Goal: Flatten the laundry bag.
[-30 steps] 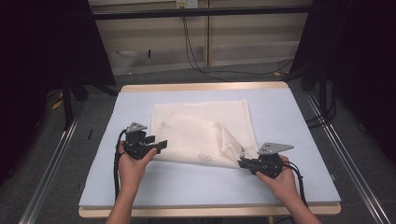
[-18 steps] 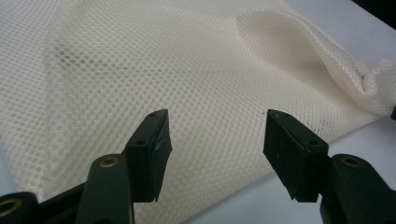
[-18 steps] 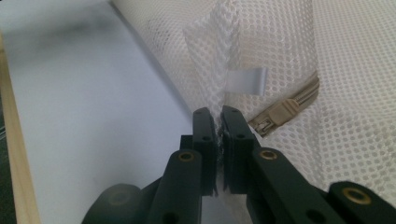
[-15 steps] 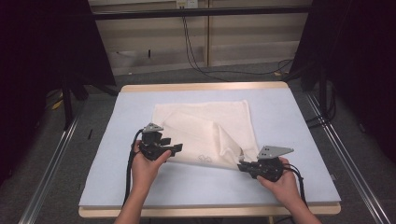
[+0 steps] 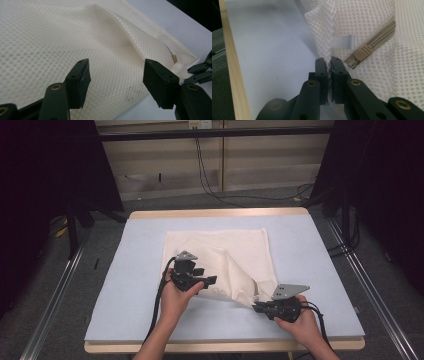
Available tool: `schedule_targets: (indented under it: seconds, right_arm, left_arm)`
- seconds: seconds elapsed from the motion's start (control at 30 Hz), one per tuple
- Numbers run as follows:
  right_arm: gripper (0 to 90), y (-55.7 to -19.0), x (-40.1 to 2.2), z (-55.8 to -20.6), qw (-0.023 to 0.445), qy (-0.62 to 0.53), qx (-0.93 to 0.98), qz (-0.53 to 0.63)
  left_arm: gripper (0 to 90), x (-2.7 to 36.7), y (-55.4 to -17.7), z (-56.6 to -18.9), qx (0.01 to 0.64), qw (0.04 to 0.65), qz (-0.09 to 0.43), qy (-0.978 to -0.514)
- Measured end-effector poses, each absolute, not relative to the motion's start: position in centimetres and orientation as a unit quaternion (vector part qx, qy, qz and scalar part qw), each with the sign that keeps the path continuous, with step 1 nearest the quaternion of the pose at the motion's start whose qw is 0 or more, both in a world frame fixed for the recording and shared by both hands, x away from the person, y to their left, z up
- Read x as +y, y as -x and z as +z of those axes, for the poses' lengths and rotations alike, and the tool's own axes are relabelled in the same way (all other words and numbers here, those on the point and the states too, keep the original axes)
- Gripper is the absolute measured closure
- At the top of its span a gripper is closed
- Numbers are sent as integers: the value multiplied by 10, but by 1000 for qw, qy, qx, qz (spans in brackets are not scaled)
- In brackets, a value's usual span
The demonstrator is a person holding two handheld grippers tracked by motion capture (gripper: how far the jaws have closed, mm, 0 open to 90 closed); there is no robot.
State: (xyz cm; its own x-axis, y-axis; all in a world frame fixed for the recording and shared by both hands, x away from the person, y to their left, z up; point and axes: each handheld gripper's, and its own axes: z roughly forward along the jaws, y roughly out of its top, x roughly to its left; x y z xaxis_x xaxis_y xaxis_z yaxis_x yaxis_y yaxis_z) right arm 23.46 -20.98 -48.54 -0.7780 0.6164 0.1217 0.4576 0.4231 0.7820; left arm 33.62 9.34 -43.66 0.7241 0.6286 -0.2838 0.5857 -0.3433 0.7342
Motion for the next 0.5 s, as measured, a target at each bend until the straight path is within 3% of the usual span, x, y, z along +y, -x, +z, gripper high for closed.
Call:
schedule_targets:
  seconds: [0.5]
  right_arm:
    - [853, -231, -207, -487, 94, -314, 846, 422]
  left_arm:
    - [412, 56, -344, -448, 355, 436, -4, -827]
